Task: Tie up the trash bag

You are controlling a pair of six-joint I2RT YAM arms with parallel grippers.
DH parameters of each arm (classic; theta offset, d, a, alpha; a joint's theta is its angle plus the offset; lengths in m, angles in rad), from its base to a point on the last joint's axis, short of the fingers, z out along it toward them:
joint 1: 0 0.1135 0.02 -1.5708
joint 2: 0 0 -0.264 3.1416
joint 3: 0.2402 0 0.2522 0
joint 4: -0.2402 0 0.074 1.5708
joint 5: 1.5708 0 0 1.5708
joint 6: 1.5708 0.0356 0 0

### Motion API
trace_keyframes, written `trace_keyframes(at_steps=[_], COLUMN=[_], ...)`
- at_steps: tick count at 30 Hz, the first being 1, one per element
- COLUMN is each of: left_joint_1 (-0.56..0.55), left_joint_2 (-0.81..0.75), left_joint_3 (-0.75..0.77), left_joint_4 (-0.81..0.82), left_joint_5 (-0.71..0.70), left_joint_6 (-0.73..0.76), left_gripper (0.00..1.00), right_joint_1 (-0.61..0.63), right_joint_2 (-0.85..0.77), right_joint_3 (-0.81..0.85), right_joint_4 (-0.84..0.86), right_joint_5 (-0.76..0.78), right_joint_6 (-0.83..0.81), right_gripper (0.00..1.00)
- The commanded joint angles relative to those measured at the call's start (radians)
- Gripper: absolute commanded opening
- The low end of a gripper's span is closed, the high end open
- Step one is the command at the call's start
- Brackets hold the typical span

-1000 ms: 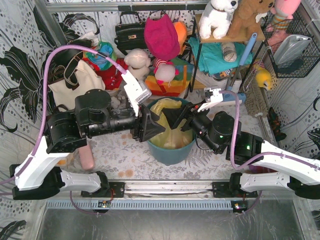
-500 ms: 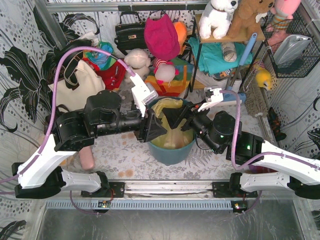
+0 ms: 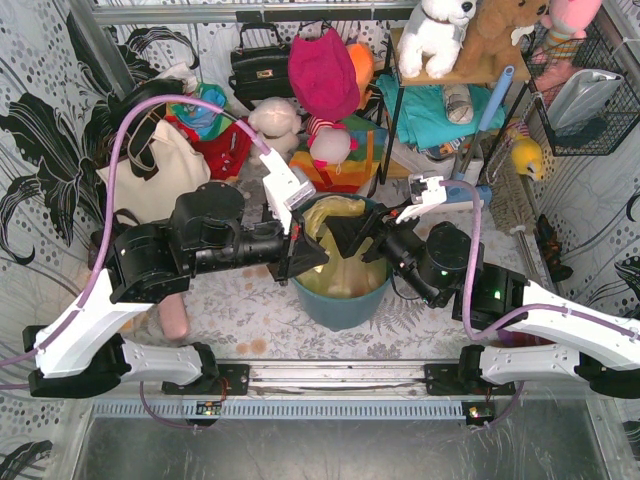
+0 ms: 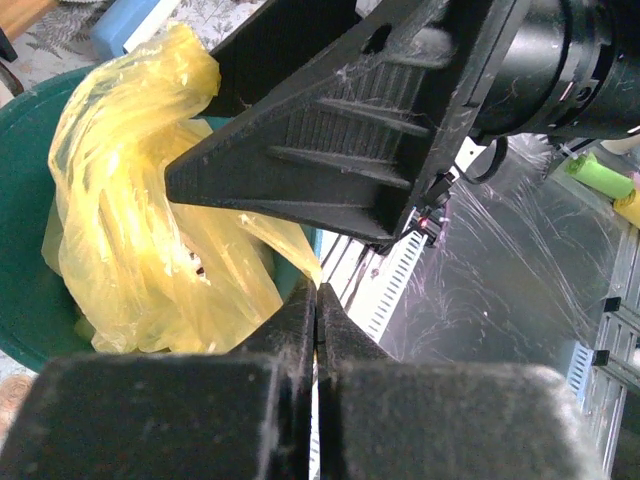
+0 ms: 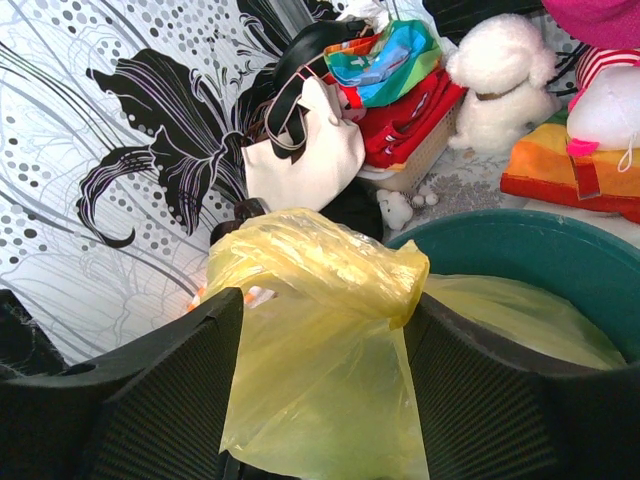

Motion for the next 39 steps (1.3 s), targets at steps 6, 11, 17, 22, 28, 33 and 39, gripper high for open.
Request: trace_keyframes(at_steps=[6, 11, 17, 22, 28, 33, 39], left_joint_1=[-0.008, -0.008, -0.008, -0.008, -0.008, -0.008, -0.008], left_joint_2=[-0.017, -0.018, -0.021, -0.026, -0.031, -0.033, -0.035], left_joint_3=[-0.02, -0.019, -0.019, -0.026, -0.034, -0.036, -0.042], left_joint_4=[0.024, 0.031, 0.03, 0.032, 0.038, 0.038, 0.044], left_joint_5=[-0.019, -0.017, -0.018, -0.022, -0.028, -0.028, -0.026], left_joint_6=[0.0, 0.002, 0.003, 0.002, 0.003, 0.006, 0.006], left_gripper=[0.0, 0.0, 0.0, 0.0, 0.0, 0.0, 0.0], right_joint_1=[-0.001, -0.118, -0.223, -0.235, -0.235, -0.235, -0.235], right_joint_2=[-0.028, -0.03, -0.036, -0.069, -0.103, -0.117, -0.121], right_joint_3=[0.032, 0.037, -0.018, -0.059, -0.088, -0.098, -0.096], right_joint_4=[0.035, 0.001, 0.058, 0.1, 0.089, 0.071, 0.047], right_joint_5=[0.05, -0.102, -0.28, -0.334, -0.347, -0.343, -0.317], right_joint_6=[-0.02, 0.072, 0.149, 0.185, 0.221, 0.237, 0.232], right_gripper=[0.7, 0.75, 0.7, 0.64, 0.54, 0.5, 0.43])
